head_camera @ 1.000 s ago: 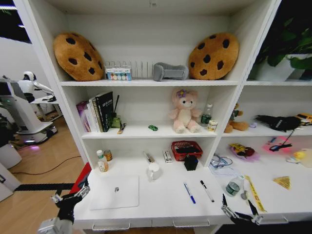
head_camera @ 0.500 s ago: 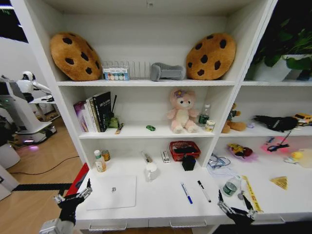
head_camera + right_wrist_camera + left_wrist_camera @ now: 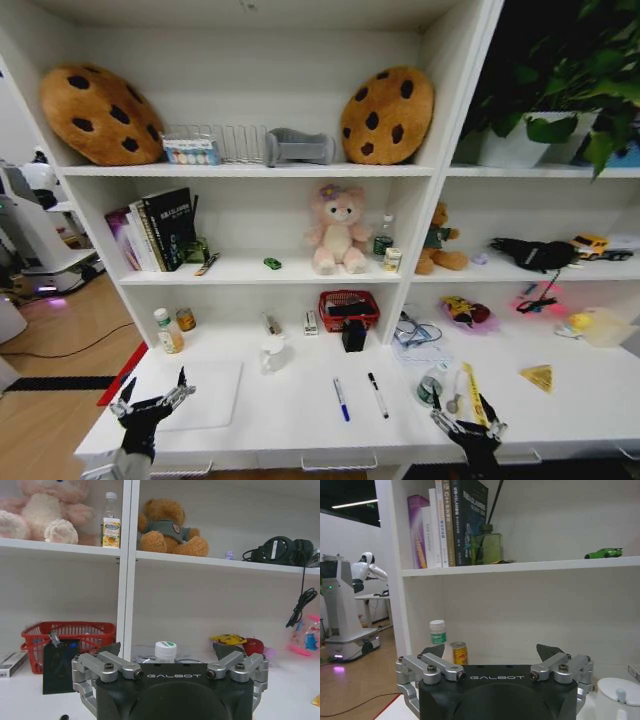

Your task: Organize the objects on the table.

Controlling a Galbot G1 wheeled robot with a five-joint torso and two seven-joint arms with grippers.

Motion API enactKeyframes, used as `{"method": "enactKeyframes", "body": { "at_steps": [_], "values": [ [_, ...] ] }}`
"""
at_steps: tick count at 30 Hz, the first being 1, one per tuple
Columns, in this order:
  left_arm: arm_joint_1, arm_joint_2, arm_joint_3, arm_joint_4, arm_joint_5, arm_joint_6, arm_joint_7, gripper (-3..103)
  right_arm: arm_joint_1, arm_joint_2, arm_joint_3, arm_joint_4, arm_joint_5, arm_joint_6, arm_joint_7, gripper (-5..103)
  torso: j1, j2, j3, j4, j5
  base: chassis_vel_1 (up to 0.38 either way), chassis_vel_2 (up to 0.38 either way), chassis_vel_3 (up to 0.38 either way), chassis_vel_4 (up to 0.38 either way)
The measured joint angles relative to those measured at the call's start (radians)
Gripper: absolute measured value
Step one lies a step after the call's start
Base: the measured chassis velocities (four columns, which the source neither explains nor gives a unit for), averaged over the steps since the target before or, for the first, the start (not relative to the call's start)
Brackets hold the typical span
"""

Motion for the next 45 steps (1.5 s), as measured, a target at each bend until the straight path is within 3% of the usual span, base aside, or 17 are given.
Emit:
{"method": "enactKeyframes", "body": {
  "at_steps": [2, 3, 5, 6, 8, 12, 14, 19, 27, 33, 36, 45],
  "values": [
    [0.002, 0.001, 0.002, 0.003, 0.002, -0.001, 0.003, 100, 0.04, -0.052, -0.088, 0.038, 0.021, -0.079, 0.01, 100, 0.001, 0.0, 0.0, -0.0007, 0.0, -0.038, -0.08, -0.003, -0.033],
    [0.002, 0.001, 0.002, 0.003, 0.002, -0.001, 0.003, 100, 0.04, -0.052, -0.088, 0.038, 0.021, -0.079, 0.01, 100, 0.001, 0.0, 0.0, -0.0007, 0.0, -0.056, -0.041, -0.01, -0.064],
    [0.006, 0.005, 0.003, 0.006, 0.004, -0.001, 0.004, 100, 0.097, -0.107, -0.162, 0.066, 0.081, -0.176, 0.025, 100, 0.0, 0.0, 0.0, -0.0003, -0.0005, 0.009, 0.077, -0.008, -0.051],
    [0.006, 0.005, 0.003, 0.006, 0.004, -0.001, 0.004, 100, 0.097, -0.107, -0.162, 0.066, 0.081, -0.176, 0.025, 100, 0.0, 0.0, 0.0, -0.0003, -0.0005, 0.009, 0.087, -0.007, -0.051],
    [0.003, 0.022, 0.006, 0.014, 0.002, 0.0, 0.004, 101, 0.167, -0.168, -0.213, 0.069, 0.171, -0.258, 0.044, 100, 0.0, 0.0, 0.0, 0.0003, -0.0004, 0.045, 0.087, -0.019, -0.038],
    [-0.005, 0.05, 0.012, 0.03, -0.007, 0.005, 0.005, 100, 0.245, -0.238, -0.246, 0.045, 0.257, -0.312, 0.075, 100, 0.0, 0.0, 0.0, -0.0005, -0.0003, 0.029, 0.034, -0.011, -0.015],
    [0.001, 0.058, 0.011, 0.047, -0.007, 0.005, 0.012, 100, 0.347, -0.341, -0.293, 0.005, 0.341, -0.353, 0.11, 100, 0.0, 0.0, 0.0, -0.0004, -0.0001, 0.0, 0.0, 0.0, 0.0],
    [0.014, 0.048, 0.009, 0.056, 0.002, 0.004, 0.016, 100, 0.46, -0.402, -0.399, -0.05, 0.39, -0.401, 0.141, 100, 0.0, 0.0, 0.0, -0.0001, 0.0, 0.0, 0.0, 0.0, 0.0],
    [0.024, 0.021, 0.012, 0.067, 0.024, 0.003, 0.019, 100, 0.576, -0.426, -0.591, -0.152, 0.381, -0.431, 0.158, 99, 0.0, 0.0, 0.0, -0.0006, -0.0002, 0.0, 0.0, 0.0, 0.0],
    [0.033, -0.004, 0.011, 0.066, 0.032, 0.0, 0.023, 99, 0.693, -0.397, -0.74, -0.251, 0.388, -0.439, 0.206, 99, 0.0, 0.0, 0.0, -0.0002, -0.0003, 0.0, 0.0, 0.0, 0.0],
    [0.034, -0.001, 0.008, 0.066, 0.031, 0.0, 0.024, 96, 0.706, -0.389, -0.762, -0.262, 0.39, -0.441, 0.212, 98, 0.0, 0.0, 0.0, -0.0002, -0.0002, 0.0, 0.0, 0.0, 0.0],
    [0.04, 0.0, 0.003, 0.06, 0.028, -0.006, 0.03, 100, 0.711, -0.329, -0.814, -0.297, 0.396, -0.455, 0.249, 96, 0.0, 0.0, 0.0, -0.0003, -0.0003, 0.0, 0.0, 0.0, 0.0]
  ]
}}
